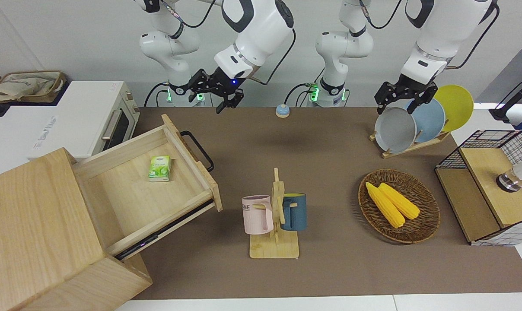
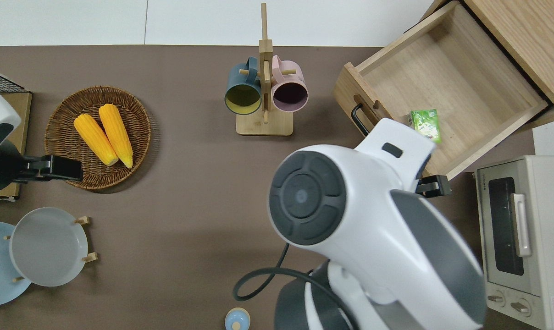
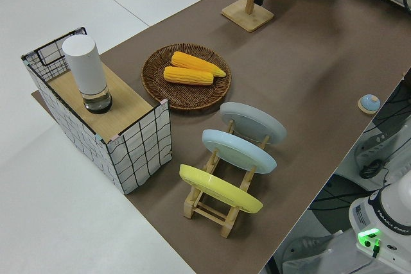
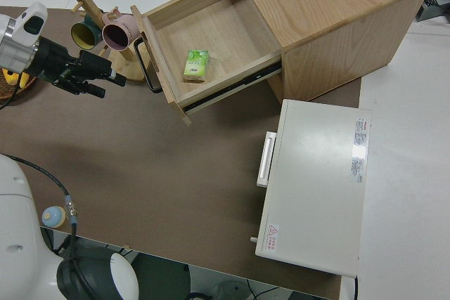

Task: Slide drawer open with right arm

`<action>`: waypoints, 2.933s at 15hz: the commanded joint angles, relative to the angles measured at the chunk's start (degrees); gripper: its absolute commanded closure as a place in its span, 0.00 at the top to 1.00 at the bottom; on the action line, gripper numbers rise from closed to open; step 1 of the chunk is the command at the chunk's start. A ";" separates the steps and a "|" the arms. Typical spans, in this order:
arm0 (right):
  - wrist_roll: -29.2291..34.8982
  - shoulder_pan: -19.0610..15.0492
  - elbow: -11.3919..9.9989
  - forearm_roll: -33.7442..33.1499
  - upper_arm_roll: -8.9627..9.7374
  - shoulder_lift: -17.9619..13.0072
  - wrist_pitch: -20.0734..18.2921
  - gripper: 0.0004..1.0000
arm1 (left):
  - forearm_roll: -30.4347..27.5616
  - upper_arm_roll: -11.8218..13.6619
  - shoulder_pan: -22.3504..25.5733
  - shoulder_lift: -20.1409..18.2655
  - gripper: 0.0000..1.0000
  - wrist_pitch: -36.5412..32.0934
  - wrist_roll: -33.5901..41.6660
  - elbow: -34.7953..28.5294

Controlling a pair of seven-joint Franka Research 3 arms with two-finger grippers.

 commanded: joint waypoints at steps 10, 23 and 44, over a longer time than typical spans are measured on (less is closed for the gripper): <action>-18.51 -14.14 -10.91 21.61 -11.88 -14.75 7.64 0.99 | 0.73 0.12 -0.21 -0.48 1.00 -0.82 0.08 0.12; -25.56 -21.00 -14.26 32.43 -21.37 -15.64 14.84 0.99 | 0.73 0.21 -0.21 -0.48 1.00 -0.82 0.08 0.21; -12.46 -10.28 0.15 30.85 -24.19 -6.59 10.90 0.99 | 0.73 0.21 -0.21 -0.48 1.00 -0.82 0.08 0.12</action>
